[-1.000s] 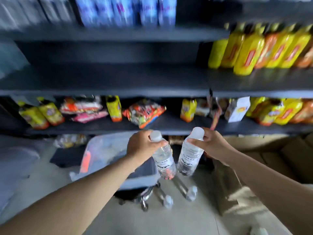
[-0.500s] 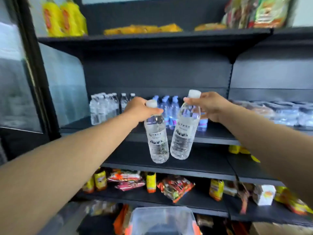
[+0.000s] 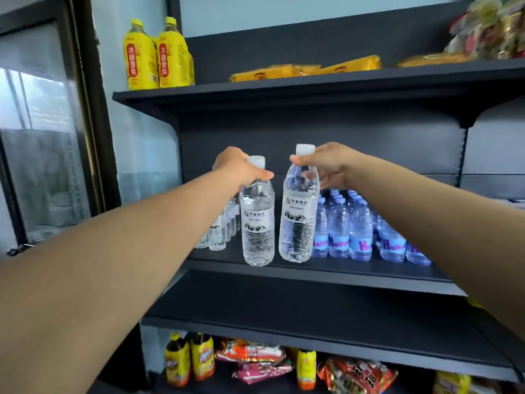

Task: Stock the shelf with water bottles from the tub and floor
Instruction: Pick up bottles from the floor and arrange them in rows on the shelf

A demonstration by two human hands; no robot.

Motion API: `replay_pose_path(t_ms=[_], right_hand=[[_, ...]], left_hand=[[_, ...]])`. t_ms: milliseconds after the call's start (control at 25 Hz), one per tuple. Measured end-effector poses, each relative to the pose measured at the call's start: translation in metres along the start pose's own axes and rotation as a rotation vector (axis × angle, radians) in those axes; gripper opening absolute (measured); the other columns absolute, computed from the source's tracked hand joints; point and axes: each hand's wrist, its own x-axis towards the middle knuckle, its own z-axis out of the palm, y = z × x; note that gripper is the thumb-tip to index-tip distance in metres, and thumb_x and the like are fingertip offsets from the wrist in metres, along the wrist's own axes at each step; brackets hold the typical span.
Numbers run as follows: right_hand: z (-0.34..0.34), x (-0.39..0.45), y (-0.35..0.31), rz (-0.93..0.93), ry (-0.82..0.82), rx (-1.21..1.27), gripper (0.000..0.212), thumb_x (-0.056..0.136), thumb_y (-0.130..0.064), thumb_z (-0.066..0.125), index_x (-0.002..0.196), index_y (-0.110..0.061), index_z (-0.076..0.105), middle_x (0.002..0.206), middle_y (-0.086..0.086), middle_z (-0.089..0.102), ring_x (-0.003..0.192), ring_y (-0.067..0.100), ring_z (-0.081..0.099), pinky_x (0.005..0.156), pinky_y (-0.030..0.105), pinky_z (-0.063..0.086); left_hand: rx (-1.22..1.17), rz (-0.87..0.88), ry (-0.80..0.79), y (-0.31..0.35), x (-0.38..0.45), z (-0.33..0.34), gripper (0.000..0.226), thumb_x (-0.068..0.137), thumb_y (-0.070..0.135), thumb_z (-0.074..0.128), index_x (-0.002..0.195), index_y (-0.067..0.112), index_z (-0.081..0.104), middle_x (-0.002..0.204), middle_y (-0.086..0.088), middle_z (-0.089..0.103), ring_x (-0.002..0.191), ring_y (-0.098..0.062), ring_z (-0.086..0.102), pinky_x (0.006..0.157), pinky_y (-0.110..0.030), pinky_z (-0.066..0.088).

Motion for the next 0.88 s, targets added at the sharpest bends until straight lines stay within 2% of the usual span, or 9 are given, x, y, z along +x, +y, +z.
replay_pose_path(t_ms=[80,200,360,440,480,600,680,800,880], right_hand=[[0.019,0.053,0.010,0.003,-0.031,-0.001,0.043,0.079,-0.031,0.075,0.107,-0.002,0.061,0.111,0.013,0.063,0.080,0.021,0.060,0.075,0.044,0.057],[0.043,0.129,0.039,0.031,-0.052,-0.016,0.038,0.083,-0.030,0.070,0.110,-0.006,0.057,0.101,0.008,0.061,0.080,0.019,0.059,0.059,0.029,0.050],[0.074,0.205,0.089,0.079,-0.027,-0.054,0.023,0.085,-0.024,0.068,0.102,-0.011,0.059,0.089,0.003,0.063,0.082,0.017,0.059,0.071,0.029,0.047],[0.086,0.219,0.115,0.108,-0.028,-0.096,0.012,0.085,-0.020,0.067,0.092,-0.015,0.059,0.087,0.000,0.063,0.080,0.012,0.058,0.066,0.024,0.044],[0.092,0.227,0.131,0.121,-0.034,-0.099,0.008,0.086,-0.017,0.067,0.088,-0.016,0.059,0.086,-0.001,0.063,0.079,0.011,0.058,0.065,0.024,0.045],[0.102,0.249,0.172,0.140,-0.010,-0.061,0.009,0.084,-0.013,0.068,0.091,-0.008,0.063,0.089,0.007,0.068,0.090,0.024,0.065,0.085,0.037,0.053],[0.103,0.262,0.187,0.143,0.039,0.028,0.015,0.084,-0.012,0.068,0.096,-0.004,0.064,0.087,0.007,0.069,0.088,0.024,0.065,0.082,0.037,0.052],[0.107,0.265,0.200,0.070,0.055,0.112,0.005,0.085,-0.010,0.067,0.088,-0.013,0.065,0.082,0.001,0.070,0.082,0.017,0.064,0.082,0.033,0.049],[0.113,0.260,0.212,0.024,0.077,0.116,0.013,0.081,-0.010,0.070,0.091,-0.015,0.063,0.084,0.002,0.070,0.083,0.016,0.064,0.082,0.033,0.051]], left_hand=[[-0.001,-0.001,-0.018,-0.023,0.046,0.009,0.073,0.063,0.037,0.085,0.124,0.011,0.056,0.113,-0.007,0.064,0.096,-0.024,0.065,0.079,-0.031,0.055],[0.026,-0.023,-0.074,-0.069,0.117,0.034,0.070,0.065,0.036,0.084,0.124,0.011,0.057,0.116,-0.006,0.064,0.099,-0.023,0.063,0.078,-0.028,0.049],[0.047,-0.050,-0.146,-0.136,0.196,0.073,0.054,0.069,0.030,0.082,0.113,0.007,0.063,0.107,-0.005,0.066,0.098,-0.022,0.061,0.092,-0.032,0.048],[0.048,-0.063,-0.199,-0.164,0.216,0.093,0.053,0.070,0.029,0.081,0.115,0.008,0.062,0.113,-0.007,0.065,0.104,-0.023,0.061,0.094,-0.033,0.047],[0.044,-0.068,-0.227,-0.177,0.226,0.104,0.053,0.070,0.029,0.081,0.115,0.009,0.062,0.116,-0.007,0.065,0.105,-0.023,0.061,0.095,-0.032,0.047],[-0.009,-0.076,-0.239,-0.204,0.257,0.129,0.045,0.071,0.029,0.079,0.110,0.012,0.064,0.107,-0.004,0.067,0.096,-0.020,0.064,0.089,-0.029,0.049],[-0.058,-0.070,-0.227,-0.212,0.273,0.138,0.041,0.073,0.030,0.078,0.108,0.014,0.064,0.101,-0.001,0.066,0.090,-0.018,0.062,0.082,-0.027,0.048],[-0.176,-0.057,-0.159,-0.222,0.282,0.154,0.038,0.076,0.028,0.076,0.109,0.015,0.063,0.106,0.000,0.067,0.091,-0.017,0.060,0.079,-0.026,0.045],[-0.243,-0.050,-0.116,-0.230,0.278,0.169,0.041,0.076,0.030,0.075,0.111,0.014,0.061,0.108,0.001,0.066,0.092,-0.015,0.060,0.081,-0.025,0.045]])
